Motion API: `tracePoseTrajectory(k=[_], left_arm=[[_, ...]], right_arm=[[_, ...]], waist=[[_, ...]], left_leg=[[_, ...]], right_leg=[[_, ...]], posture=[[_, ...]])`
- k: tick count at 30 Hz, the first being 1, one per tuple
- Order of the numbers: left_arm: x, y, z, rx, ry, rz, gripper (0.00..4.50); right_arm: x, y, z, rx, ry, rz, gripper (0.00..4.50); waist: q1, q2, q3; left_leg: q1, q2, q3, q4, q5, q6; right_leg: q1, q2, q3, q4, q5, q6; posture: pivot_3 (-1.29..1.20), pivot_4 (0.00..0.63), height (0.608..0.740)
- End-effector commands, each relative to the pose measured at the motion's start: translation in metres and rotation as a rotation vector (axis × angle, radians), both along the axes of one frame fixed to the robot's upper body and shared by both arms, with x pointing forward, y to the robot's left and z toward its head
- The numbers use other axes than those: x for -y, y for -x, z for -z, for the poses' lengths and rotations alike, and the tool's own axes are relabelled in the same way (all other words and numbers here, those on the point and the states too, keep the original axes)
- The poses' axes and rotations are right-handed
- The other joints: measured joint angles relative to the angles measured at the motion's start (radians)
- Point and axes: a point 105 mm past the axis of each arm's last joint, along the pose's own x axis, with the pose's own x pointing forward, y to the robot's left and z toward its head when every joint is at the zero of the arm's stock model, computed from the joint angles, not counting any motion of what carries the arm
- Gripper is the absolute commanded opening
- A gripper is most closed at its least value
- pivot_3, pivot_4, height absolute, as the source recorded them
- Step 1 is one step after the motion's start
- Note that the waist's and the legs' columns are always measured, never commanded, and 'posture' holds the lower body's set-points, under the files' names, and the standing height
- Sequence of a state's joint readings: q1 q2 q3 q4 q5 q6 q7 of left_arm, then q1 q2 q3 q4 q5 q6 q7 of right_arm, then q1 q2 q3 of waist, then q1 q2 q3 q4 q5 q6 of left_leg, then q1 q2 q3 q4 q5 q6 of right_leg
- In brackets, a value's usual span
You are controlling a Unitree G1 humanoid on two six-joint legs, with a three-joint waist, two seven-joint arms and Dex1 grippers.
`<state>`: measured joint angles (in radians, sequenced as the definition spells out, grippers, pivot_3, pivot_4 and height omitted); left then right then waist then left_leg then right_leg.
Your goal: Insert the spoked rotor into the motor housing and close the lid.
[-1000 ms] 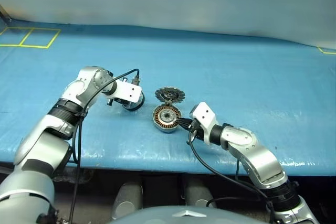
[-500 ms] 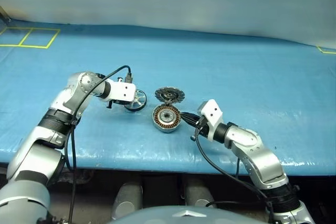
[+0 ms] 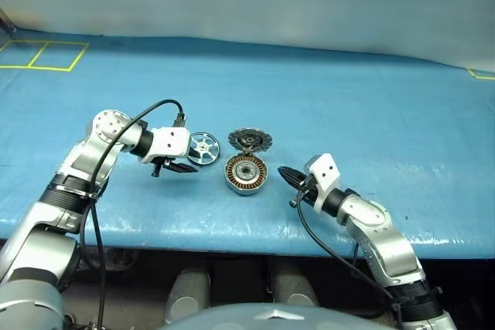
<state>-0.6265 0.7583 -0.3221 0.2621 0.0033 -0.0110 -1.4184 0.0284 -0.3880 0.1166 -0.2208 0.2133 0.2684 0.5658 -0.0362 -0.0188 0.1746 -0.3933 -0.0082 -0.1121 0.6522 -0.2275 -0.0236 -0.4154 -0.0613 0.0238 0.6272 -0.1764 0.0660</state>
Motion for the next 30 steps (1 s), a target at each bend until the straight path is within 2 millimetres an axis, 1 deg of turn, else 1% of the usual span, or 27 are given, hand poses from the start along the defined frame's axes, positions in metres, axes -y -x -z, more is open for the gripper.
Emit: tracePoseTrajectory(k=[1, 4, 7, 9, 10, 12, 14, 16, 19, 22, 26, 30], left_arm=[[-0.002, -0.005, -0.015, 0.065, 0.009, -0.008, 1.67], [-0.004, -0.014, -0.016, 0.098, 0.001, -0.053, 1.67], [-0.001, -0.026, -0.02, 0.135, 0.026, -0.104, 1.67], [-0.003, -0.033, -0.022, 0.159, 0.006, -0.129, 2.11], [-0.007, -0.037, -0.022, 0.176, -0.05, -0.14, 2.26], [-0.01, -0.043, -0.026, 0.194, -0.114, -0.143, 2.9], [-0.006, -0.046, -0.031, 0.193, -0.134, -0.135, 3.54], [0.001, -0.045, -0.038, 0.153, -0.175, -0.118, 3.54], [0.003, -0.054, -0.049, 0.261, -0.316, -0.113, 3.54], [0.012, -0.056, -0.053, 0.291, -0.418, -0.061, 3.54], [0.032, -0.06, -0.056, 0.286, -0.41, -0.051, 3.54], [0.036, -0.059, -0.049, 0.273, -0.435, -0.036, 3.54]], right_arm=[[0.006, -0.001, -0.006, 0.037, -0.01, 0.025, 0.0], [0.006, 0.0, -0.005, 0.03, -0.014, 0.028, 0.0], [0.005, -0.001, -0.004, 0.031, -0.005, 0.031, 0.0], [0.004, -0.002, -0.005, 0.032, -0.005, 0.03, 0.0], [0.003, -0.003, -0.005, 0.035, -0.001, 0.025, 0.0], [0.001, -0.004, -0.006, 0.039, 0.004, 0.014, 0.0], [0.0, -0.005, -0.007, 0.042, 0.01, 0.007, 0.0], [-0.001, -0.007, -0.008, 0.046, 0.024, -0.006, 0.0], [-0.003, -0.008, -0.011, 0.047, 0.028, -0.026, 0.0], [-0.003, -0.006, -0.008, 0.028, 0.056, -0.054, 0.0], [-0.004, -0.007, -0.009, 0.024, 0.084, -0.085, 0.0], [-0.005, -0.01, -0.013, 0.036, 0.084, -0.087, 0.0]], waist=[[0.0, 0.0, 0.0], [0.0, 0.0, 0.0], [0.001, 0.0, 0.0], [0.001, 0.0, 0.0], [0.001, 0.0, 0.0], [0.001, 0.0, 0.0], [0.001, 0.0, 0.0], [0.0, 0.0, 0.0], [0.0, 0.0, 0.0], [0.0, 0.0, 0.0], [0.001, 0.0, 0.0], [-0.007, 0.0, 0.0]], left_leg=[[0.0, 0.0, 0.0, 0.0, 0.0, 0.0], [0.0, 0.0, 0.0, 0.0, 0.0, 0.0], [0.0, 0.0, 0.0, 0.0, 0.0, 0.0], [0.0, 0.0, 0.0, 0.0, 0.0, 0.0], [0.0, 0.0, 0.0, 0.0, 0.0, 0.0], [0.0, 0.0, 0.0, 0.0, 0.0, 0.0], [0.0, 0.0, 0.0, 0.0, 0.0, 0.0], [0.0, 0.0, 0.0, 0.0, 0.0, 0.0], [0.0, 0.0, 0.0, 0.0, 0.0, 0.0], [-0.001, 0.0, 0.0, -0.001, 0.0, 0.0], [-0.001, 0.0, 0.0, 0.0, 0.0, 0.0], [0.0, 0.0, 0.001, -0.001, 0.0, 0.0]], right_leg=[[0.0, 0.0, 0.0, 0.0, 0.0, 0.0], [0.0, 0.0, 0.0, 0.0, 0.0, 0.0], [0.0, 0.0, 0.0, 0.0, 0.0, 0.0], [0.0, 0.0, 0.0, 0.0, 0.0, 0.0], [0.0, 0.0, 0.0, 0.0, 0.0, 0.0], [0.0, 0.0, 0.0, 0.0, 0.0, 0.0], [0.0, 0.0, 0.0, 0.0, 0.0, 0.0], [0.0, 0.0, 0.0, 0.0, 0.0, 0.0], [0.0, 0.0, 0.0, 0.0, 0.0, 0.0], [0.0, 0.0, 0.0, 0.0, 0.0, 0.0], [0.0, 0.0, 0.0, -0.001, 0.0, 0.0], [0.0, 0.0, 0.001, 0.0, 0.0, 0.0]], posture=[[0.0, 0.15, 0.74], [0.0, 0.15, 0.74], [0.0, 0.15, 0.74], [0.0, 0.15, 0.74], [0.0, 0.15, 0.74], [0.0, 0.15, 0.74], [0.0, 0.15, 0.74], [0.0, 0.15, 0.74], [0.0, 0.15, 0.74], [0.0, 0.15, 0.74], [0.0, 0.15, 0.74], [0.0, 0.15, 0.74]])
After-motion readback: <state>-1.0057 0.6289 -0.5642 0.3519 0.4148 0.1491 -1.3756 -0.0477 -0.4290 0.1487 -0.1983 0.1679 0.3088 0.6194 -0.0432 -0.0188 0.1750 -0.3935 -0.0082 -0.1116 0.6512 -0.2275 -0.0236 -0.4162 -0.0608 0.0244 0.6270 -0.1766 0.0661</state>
